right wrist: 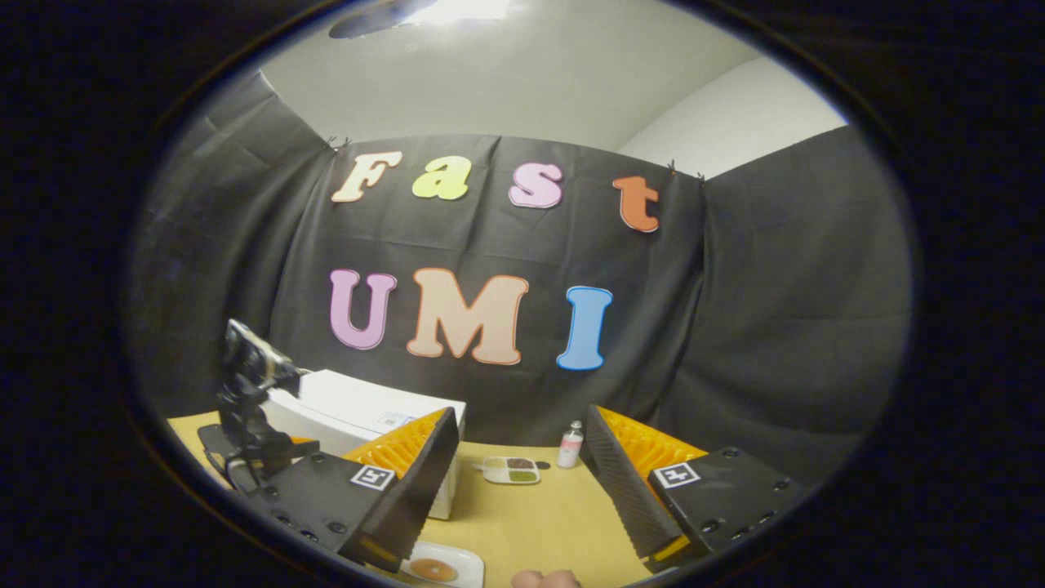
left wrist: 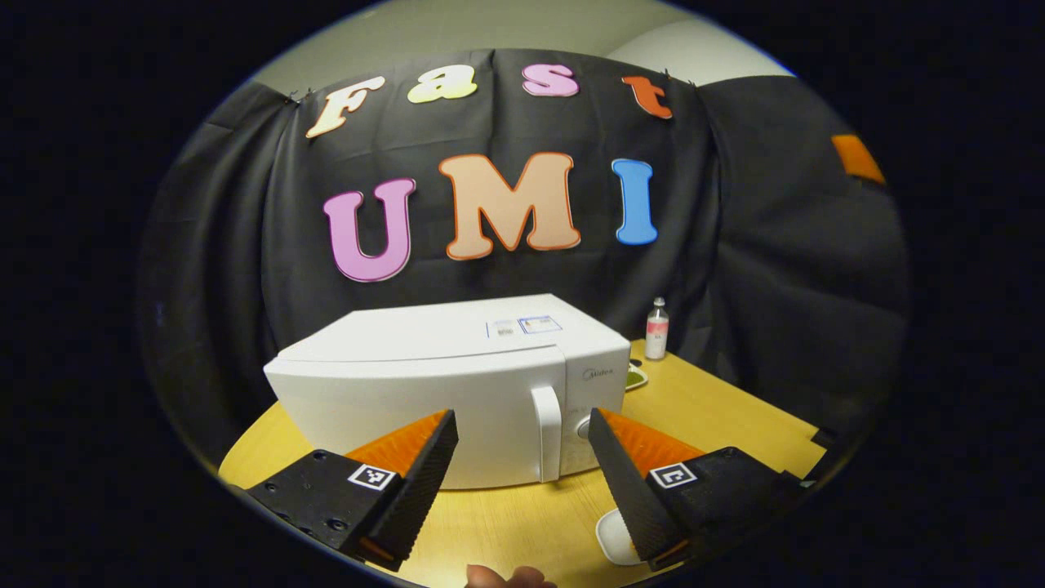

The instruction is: Open the microwave oven with the left hand, put the food in, and close the microwave oven.

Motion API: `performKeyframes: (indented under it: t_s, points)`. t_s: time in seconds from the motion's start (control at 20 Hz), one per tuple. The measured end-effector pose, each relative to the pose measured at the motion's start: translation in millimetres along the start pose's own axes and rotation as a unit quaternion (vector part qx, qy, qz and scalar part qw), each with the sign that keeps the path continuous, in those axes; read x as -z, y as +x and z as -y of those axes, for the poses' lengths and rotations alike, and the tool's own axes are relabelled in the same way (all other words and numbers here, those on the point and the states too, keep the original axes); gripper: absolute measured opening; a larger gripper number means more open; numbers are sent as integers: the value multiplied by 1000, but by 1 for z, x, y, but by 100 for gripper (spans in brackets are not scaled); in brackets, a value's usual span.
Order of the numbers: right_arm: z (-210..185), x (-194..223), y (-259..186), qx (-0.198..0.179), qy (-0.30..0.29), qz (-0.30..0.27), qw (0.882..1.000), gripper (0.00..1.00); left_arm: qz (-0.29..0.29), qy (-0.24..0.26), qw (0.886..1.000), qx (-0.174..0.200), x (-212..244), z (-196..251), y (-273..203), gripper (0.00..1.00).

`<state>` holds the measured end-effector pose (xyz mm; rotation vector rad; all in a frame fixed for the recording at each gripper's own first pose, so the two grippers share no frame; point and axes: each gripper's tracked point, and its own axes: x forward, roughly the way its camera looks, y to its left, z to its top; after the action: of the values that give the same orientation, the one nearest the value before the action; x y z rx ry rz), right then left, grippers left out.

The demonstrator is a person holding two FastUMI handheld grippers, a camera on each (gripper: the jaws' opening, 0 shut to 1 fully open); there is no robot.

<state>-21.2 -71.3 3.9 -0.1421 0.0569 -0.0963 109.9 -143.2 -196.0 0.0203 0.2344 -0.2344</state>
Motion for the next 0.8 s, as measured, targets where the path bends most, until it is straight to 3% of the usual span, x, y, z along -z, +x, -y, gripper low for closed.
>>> performKeyframes:
  t_s: [0.2, 0.7, 0.8]
  points:
    - [16, 0, -9, 20, -13, -5, 1000, 96, -13, -12, 1000, 16, 25, 20, 29, 98]
    - [37, -11, -9, 46, 18, 12, 999, 98, -51, 19, 998, -5, 64, 19, 71, 98]
    - [38, -5, -6, 46, 23, 5, 999, 96, -56, 13, 998, -12, 69, 17, 74, 77]
